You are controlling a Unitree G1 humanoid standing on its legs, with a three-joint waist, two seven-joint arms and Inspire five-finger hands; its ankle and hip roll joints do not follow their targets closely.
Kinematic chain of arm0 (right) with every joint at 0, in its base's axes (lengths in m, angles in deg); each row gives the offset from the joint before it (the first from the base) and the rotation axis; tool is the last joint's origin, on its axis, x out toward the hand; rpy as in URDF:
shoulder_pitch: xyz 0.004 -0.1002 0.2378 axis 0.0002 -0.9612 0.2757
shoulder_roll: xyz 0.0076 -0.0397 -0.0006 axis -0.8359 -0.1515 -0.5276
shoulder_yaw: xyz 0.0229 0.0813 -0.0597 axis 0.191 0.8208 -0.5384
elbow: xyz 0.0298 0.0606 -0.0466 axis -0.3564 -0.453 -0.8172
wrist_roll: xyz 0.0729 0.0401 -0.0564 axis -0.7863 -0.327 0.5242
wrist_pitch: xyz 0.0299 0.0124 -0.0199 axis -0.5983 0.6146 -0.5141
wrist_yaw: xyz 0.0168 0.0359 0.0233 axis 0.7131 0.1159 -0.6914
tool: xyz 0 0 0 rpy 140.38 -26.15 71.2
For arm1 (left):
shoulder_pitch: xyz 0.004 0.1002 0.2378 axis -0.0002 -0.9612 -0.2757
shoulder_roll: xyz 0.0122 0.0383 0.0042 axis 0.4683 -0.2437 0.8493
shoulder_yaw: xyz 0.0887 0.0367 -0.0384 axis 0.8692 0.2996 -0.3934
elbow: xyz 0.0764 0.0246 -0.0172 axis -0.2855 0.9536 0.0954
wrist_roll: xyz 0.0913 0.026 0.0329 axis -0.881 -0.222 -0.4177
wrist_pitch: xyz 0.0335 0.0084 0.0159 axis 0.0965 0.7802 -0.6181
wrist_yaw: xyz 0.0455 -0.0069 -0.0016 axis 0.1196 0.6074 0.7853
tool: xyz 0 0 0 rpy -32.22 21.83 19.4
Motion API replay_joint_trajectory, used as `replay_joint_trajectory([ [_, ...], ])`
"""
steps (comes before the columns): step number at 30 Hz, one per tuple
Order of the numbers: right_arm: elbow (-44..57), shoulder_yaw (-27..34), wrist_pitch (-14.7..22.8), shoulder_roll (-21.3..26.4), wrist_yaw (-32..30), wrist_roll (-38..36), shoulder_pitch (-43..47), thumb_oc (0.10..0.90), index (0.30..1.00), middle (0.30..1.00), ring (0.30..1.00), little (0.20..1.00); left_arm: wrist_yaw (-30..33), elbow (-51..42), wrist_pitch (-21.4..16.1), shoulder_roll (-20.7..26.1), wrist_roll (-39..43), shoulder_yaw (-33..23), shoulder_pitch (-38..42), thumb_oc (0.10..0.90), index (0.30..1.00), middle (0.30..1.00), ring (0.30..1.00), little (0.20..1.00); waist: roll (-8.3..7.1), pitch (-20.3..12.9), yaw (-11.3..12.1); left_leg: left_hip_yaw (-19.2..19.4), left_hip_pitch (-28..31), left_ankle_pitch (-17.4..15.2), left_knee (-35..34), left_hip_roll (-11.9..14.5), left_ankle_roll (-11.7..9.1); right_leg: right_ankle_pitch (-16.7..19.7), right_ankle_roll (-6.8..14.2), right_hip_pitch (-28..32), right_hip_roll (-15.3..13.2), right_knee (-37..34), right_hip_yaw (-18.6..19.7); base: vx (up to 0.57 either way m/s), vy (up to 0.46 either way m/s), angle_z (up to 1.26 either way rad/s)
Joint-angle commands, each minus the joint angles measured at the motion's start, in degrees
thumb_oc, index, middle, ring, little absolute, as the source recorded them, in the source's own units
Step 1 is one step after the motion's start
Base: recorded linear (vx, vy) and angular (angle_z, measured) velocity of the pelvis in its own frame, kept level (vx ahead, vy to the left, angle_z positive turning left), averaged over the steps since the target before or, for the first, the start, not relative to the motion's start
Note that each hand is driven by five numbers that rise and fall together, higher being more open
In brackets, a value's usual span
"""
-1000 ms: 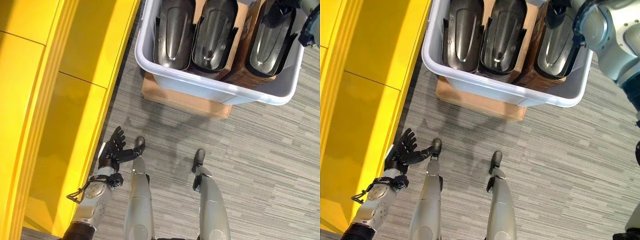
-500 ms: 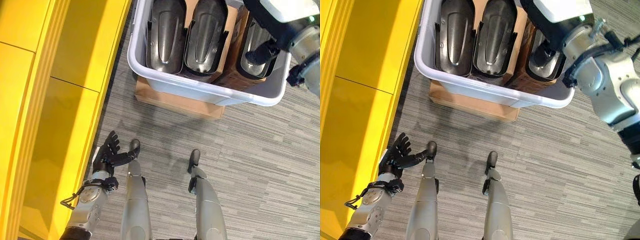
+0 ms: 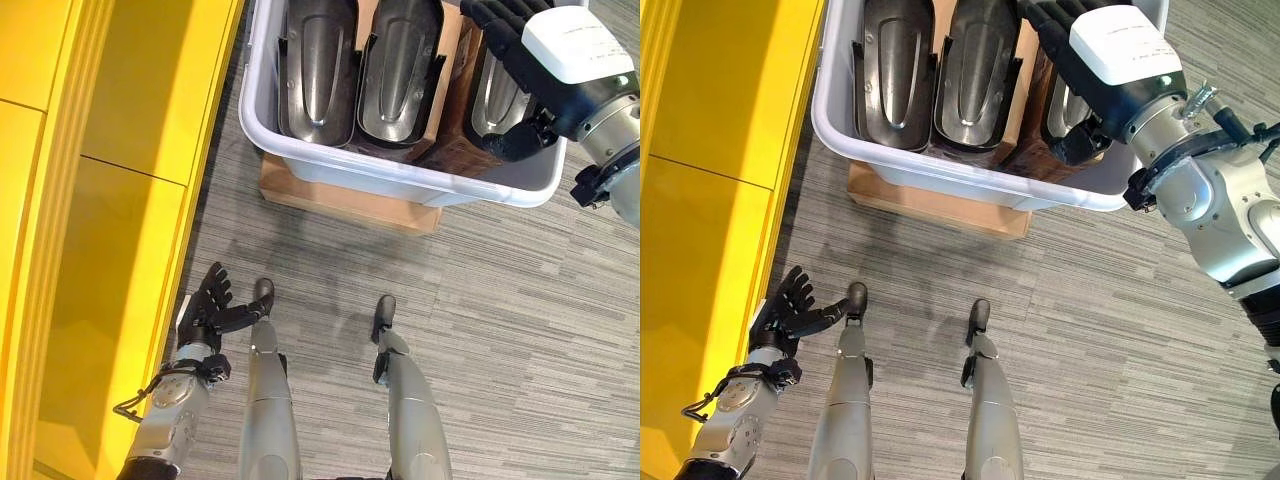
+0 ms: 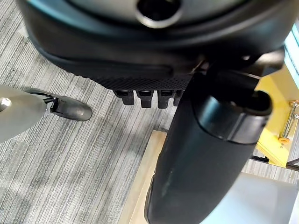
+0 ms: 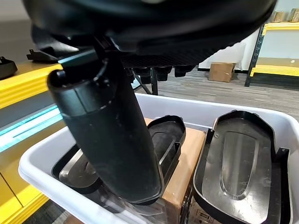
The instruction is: Move parts from the plastic box to the shelf.
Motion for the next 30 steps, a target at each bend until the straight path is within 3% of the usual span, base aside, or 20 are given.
replay_joint_trajectory([
  [1, 2.3, 7.8, 1.1, 3.6, -3.5, -2.7, 3.1, 0.900, 1.000, 1.000, 1.000, 1.000, -0.1, -5.0, -2.5, 1.8, -2.8, -2.2, -2.4, 0.900, 1.000, 1.000, 1.000, 1.000, -3.30, -1.8, 0.2, 2.0, 6.3, -5.1, 2.3, 2.4, -2.7, 5.5, -0.8, 4.3, 1.0, -5.2, 0.6, 0.00, 0.000, 0.00],
  [17, -4.1, 8.2, -1.1, 0.5, -5.4, -3.2, 3.7, 0.900, 1.000, 1.000, 1.000, 1.000, 0.7, -5.2, -2.8, 2.3, -2.0, -2.0, -2.3, 0.900, 1.000, 1.000, 1.000, 1.000, -2.81, -1.0, 0.9, 1.9, 5.1, -5.4, 3.0, 1.8, -2.3, 5.7, -0.7, 3.8, 0.5, -5.2, 0.4, 0.00, 0.000, -0.01],
  [30, -8.3, 12.1, -2.1, -5.7, -9.3, -6.8, 2.7, 0.900, 1.000, 1.000, 1.000, 1.000, 1.6, -4.7, -2.7, 2.1, -1.3, -1.2, -2.2, 0.900, 1.000, 1.000, 1.000, 1.000, -1.53, -0.4, 1.3, 1.7, 3.9, -5.8, 3.7, 1.2, -1.7, 5.2, -0.9, 2.9, 0.2, -4.3, 0.6, 0.00, 0.004, 0.01],
])
